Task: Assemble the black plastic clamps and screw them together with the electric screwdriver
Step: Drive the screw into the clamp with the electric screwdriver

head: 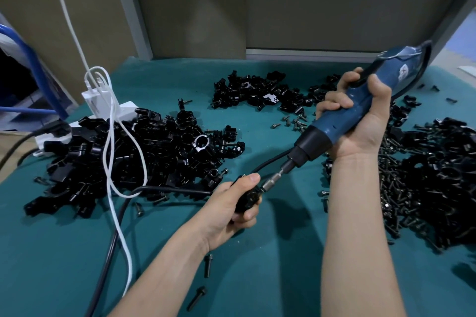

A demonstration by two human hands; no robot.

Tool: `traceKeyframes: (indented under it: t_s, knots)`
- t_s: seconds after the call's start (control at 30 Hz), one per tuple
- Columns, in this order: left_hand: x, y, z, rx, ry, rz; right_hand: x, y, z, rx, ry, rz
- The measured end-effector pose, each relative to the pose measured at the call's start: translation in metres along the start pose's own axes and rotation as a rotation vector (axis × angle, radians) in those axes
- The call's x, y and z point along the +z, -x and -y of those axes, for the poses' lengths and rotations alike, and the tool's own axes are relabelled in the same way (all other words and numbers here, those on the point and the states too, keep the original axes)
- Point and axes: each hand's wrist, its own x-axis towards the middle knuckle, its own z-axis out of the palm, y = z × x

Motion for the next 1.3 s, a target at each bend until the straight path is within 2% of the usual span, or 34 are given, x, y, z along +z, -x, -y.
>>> traceKeyframes:
  t_s: [0.47,0.73,1.3]
  knots:
    - [0.0039,0.004,-0.001,-0.107,0.017,0.063,0.0017,0.0016,0.0006,0.026,-0.077,0.08]
    - [0.0035,0.0025,-0.0014,-0.296,0.238,0.131,0.003,0.0007,-0.0043,0.026,-0.124,0.11]
    - [0.0019,0.0003,0.0004,-0.271,0.223,0.093,-0.0005,-0.0009,-0.0082,0.017,-0.094,0.086]
